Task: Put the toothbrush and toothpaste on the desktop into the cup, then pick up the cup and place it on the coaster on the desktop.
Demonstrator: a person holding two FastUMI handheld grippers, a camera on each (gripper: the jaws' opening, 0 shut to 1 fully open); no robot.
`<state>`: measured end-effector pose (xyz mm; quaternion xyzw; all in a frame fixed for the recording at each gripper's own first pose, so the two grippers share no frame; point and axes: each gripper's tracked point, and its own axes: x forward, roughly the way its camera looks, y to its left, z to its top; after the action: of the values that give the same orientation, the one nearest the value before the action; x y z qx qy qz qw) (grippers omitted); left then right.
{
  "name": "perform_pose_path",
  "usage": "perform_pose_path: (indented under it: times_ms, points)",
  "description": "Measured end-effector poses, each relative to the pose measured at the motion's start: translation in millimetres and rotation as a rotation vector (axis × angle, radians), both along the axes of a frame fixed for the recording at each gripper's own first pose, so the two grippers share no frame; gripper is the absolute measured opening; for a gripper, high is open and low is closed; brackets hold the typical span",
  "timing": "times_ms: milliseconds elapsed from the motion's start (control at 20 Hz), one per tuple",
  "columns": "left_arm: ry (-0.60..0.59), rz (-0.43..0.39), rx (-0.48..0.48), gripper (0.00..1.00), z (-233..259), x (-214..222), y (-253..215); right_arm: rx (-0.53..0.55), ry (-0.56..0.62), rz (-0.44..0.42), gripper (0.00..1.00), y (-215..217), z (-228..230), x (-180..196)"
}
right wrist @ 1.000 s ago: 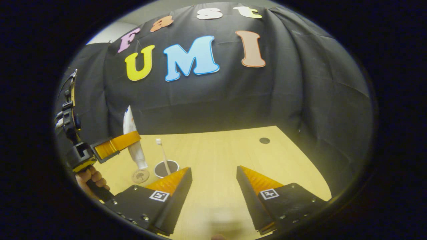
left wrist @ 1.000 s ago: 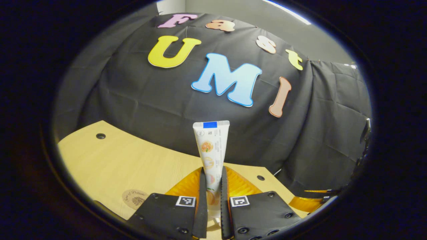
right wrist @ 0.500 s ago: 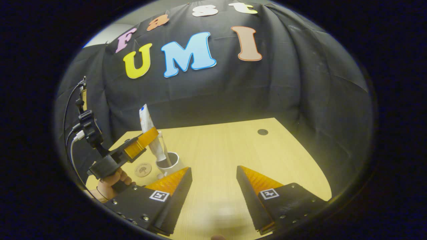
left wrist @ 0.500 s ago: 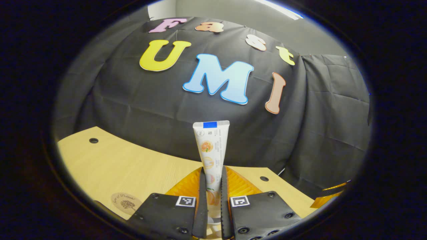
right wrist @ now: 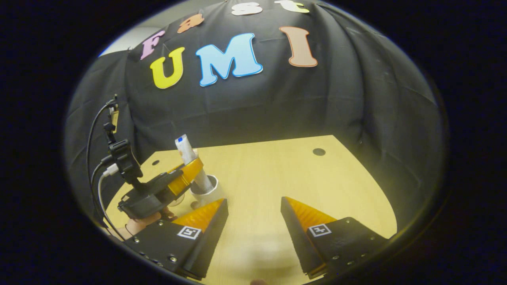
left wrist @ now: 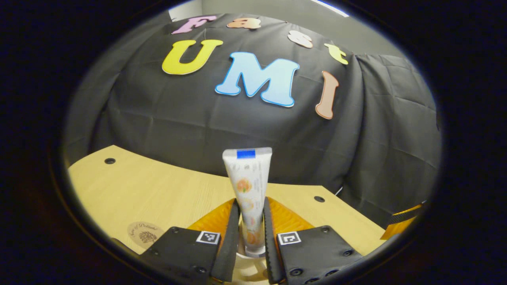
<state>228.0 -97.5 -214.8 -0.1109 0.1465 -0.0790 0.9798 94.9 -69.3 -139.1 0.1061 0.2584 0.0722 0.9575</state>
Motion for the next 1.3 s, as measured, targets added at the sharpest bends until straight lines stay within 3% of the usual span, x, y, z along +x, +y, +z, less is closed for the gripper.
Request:
perform_pose_path:
  times_ms: [50, 250, 300, 500, 650, 800, 1300]
  points:
    - [0.005, -0.002, -0.006, 0.33, 0.2, -1.0, -0.4, -0.001, 0.005, 0.006, 0.83, 2.3, -1.1, 0.4]
    - [-0.007, -0.002, -0.009, 0.9, 9.4, -5.6, 1.6, 0.004, 0.003, 0.018, 0.83, 11.8, 1.1, 1.3]
    - [-0.013, -0.002, -0.005, 0.86, 12.1, -7.5, 3.7, 0.007, 0.002, 0.02, 0.83, 14.6, 1.7, 1.7]
    - [-0.026, -0.004, 0.017, 0.92, 24.3, -14.5, 12.4, 0.012, -0.004, 0.026, 0.83, 24.6, 7.1, 5.0]
    - [-0.067, 0.008, 0.008, 0.88, 43.2, -17.9, 23.0, 0.018, -0.006, 0.033, 0.83, 36.3, 11.9, 8.4]
    - [-0.091, 0.003, 0.031, 0.95, 60.1, -25.7, 31.6, 0.007, 0.006, 0.05, 0.83, 50.4, 9.5, 10.7]
    - [-0.116, 0.021, 0.079, 0.96, 99.8, -54.0, 73.9, -0.021, 0.096, 0.128, 0.83, 103.9, 4.8, 21.0]
